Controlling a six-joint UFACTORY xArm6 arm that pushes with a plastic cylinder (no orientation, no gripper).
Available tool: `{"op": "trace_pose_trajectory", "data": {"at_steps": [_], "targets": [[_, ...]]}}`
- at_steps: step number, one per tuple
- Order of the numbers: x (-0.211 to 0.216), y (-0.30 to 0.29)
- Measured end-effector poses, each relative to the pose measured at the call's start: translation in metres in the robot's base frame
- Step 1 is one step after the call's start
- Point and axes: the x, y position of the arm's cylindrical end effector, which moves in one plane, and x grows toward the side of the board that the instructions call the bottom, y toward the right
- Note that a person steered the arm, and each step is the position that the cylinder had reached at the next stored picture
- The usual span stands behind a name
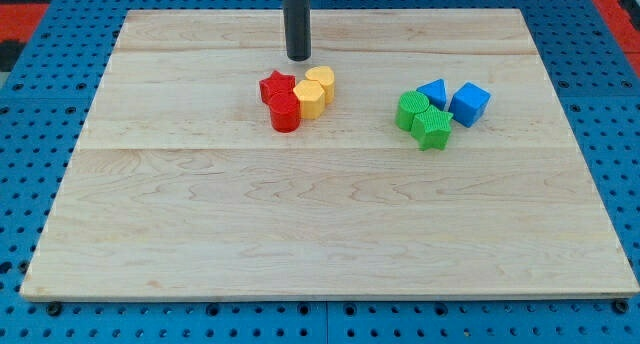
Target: Move the arm to the top right of the yellow heart
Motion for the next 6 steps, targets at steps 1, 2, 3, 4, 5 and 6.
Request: {"op": "trace_pose_trajectory", "data": {"at_steps": [1,2,3,4,5,6], "targets": [[-0.001,0.0],[-0.001,0.001],[-0.013,0.016],[-0.012,0.063],[0.024,0.071],[0.034,0.055]]}}
